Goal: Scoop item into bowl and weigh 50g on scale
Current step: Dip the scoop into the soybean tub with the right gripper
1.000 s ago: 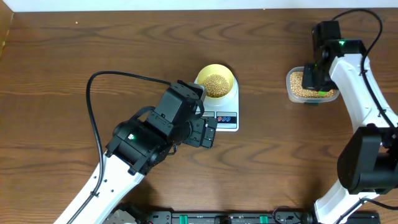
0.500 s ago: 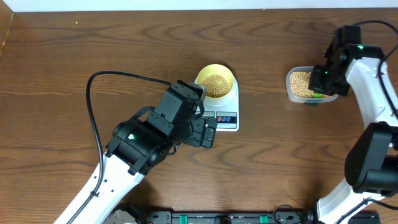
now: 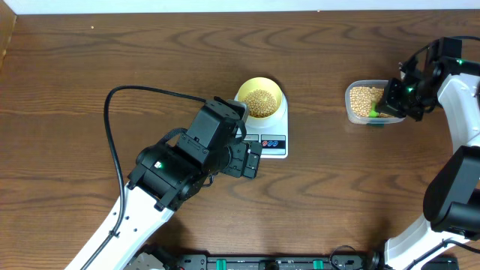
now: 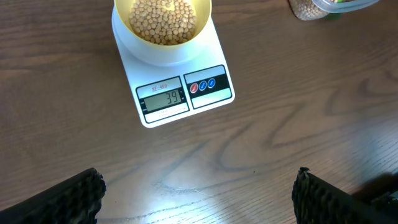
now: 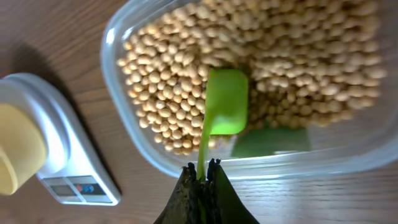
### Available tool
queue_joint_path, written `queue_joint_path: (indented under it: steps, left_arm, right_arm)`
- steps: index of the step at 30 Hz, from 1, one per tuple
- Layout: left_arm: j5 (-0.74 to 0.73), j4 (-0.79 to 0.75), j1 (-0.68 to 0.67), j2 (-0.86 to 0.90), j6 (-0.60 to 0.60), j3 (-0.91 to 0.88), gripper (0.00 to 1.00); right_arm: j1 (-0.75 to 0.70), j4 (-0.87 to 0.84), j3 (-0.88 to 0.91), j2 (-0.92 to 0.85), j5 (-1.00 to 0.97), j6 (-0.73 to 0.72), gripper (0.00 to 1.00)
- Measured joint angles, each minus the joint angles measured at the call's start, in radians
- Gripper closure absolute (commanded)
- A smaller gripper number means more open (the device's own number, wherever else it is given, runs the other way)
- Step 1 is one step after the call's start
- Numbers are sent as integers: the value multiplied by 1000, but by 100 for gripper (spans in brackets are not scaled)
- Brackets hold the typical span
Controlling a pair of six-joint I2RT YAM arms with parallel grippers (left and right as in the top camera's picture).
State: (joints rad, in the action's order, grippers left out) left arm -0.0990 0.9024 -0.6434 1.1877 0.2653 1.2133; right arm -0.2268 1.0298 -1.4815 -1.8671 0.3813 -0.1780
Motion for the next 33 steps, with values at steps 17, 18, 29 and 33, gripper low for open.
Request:
queue_joint_path:
  steps: [17,18,29,33]
  left_arm:
    - [0,0,0,0,0,0,2]
    - [0,0,0,0,0,0,2]
    - [0,0,0,0,0,0,2]
    - [0,0,0,0,0,0,2]
  right_arm:
    - [-110,-124,119,0,179,23,99]
    - [-125,-131,131,0,194,31,99]
    - [-267,-145,148,0,337,101,99]
    - [-304,-146,148,0,387,119,99]
